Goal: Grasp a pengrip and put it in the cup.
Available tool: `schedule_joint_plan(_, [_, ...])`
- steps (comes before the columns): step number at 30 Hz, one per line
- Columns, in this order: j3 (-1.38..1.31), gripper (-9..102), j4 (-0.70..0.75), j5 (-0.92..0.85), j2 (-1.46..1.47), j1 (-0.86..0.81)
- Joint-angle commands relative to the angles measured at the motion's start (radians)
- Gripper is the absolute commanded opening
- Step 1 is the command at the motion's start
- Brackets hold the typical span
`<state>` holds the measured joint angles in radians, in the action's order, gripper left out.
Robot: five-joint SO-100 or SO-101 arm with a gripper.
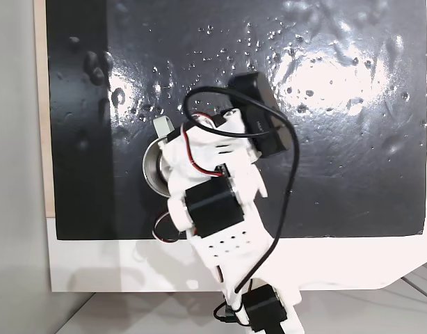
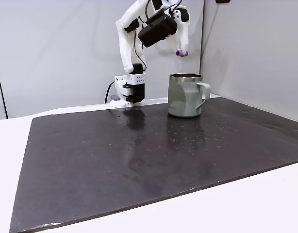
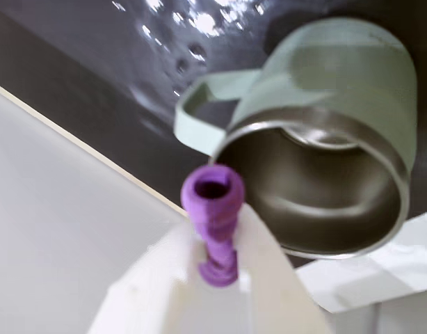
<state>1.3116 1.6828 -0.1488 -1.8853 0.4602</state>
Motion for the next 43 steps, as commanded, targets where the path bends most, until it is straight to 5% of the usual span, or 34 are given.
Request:
schedule_joint_plan(1, [0.021,0,0.014,-0.003,-0.057,0.1])
schedule_joint_plan(14, [0.156,0,0.014,0.002,-0.095,0.279])
schedule_joint_plan(21, [0.141,31,0.012,0.005,-0.092,0.278])
schedule_joint_plan(43, [0.137,32,0.012,0.008,-0.087,0.281])
